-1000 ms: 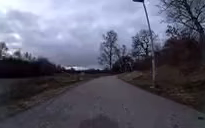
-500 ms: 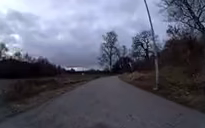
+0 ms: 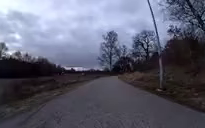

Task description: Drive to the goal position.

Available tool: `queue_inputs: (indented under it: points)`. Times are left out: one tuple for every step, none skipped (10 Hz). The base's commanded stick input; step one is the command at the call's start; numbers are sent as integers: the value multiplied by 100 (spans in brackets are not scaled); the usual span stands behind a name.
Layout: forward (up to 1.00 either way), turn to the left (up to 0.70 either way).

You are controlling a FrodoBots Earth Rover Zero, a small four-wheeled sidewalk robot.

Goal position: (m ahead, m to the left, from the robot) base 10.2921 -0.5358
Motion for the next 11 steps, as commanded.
queue_inputs:
  points:
    - [50, 0]
    - [50, 0]
    - [50, 0]
    - [50, 0]
    - [50, 0]
    - [50, 0]
    - [50, 0]
    - [50, 0]
    - [50, 0]
    - [50, 0]
    - [50, 0]
